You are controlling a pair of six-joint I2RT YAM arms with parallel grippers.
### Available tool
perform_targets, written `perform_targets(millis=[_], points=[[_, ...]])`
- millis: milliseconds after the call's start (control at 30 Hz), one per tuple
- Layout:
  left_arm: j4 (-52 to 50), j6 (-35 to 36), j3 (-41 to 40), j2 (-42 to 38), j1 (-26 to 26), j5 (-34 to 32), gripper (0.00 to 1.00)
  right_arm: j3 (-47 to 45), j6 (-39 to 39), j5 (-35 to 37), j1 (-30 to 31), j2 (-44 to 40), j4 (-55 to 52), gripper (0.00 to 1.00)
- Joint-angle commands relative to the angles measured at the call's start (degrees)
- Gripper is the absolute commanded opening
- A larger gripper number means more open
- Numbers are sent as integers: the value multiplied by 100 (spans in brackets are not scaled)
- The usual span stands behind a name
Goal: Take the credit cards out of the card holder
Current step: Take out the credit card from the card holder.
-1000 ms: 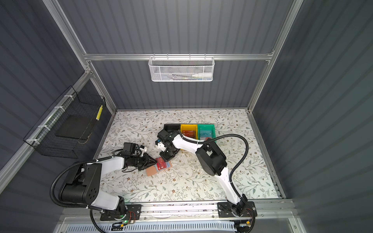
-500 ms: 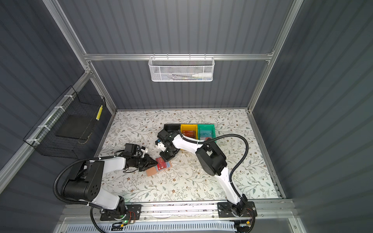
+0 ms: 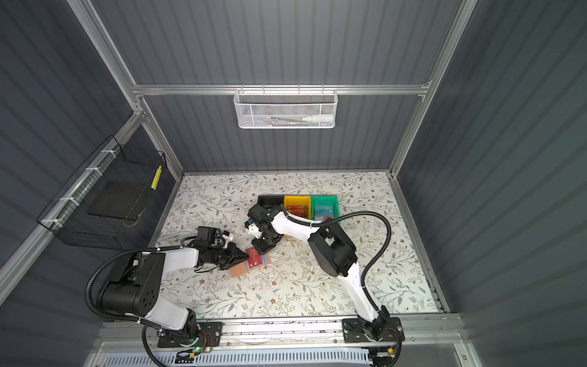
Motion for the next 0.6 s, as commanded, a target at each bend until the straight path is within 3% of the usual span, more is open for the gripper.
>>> perform_targets(millis=[0, 567], points=[[31, -44, -84, 152, -80, 7, 10, -58, -19, -102, 43, 138, -138, 19], [-378, 289, -19, -42, -81, -8, 3, -65, -45, -102, 39, 138, -190, 19]])
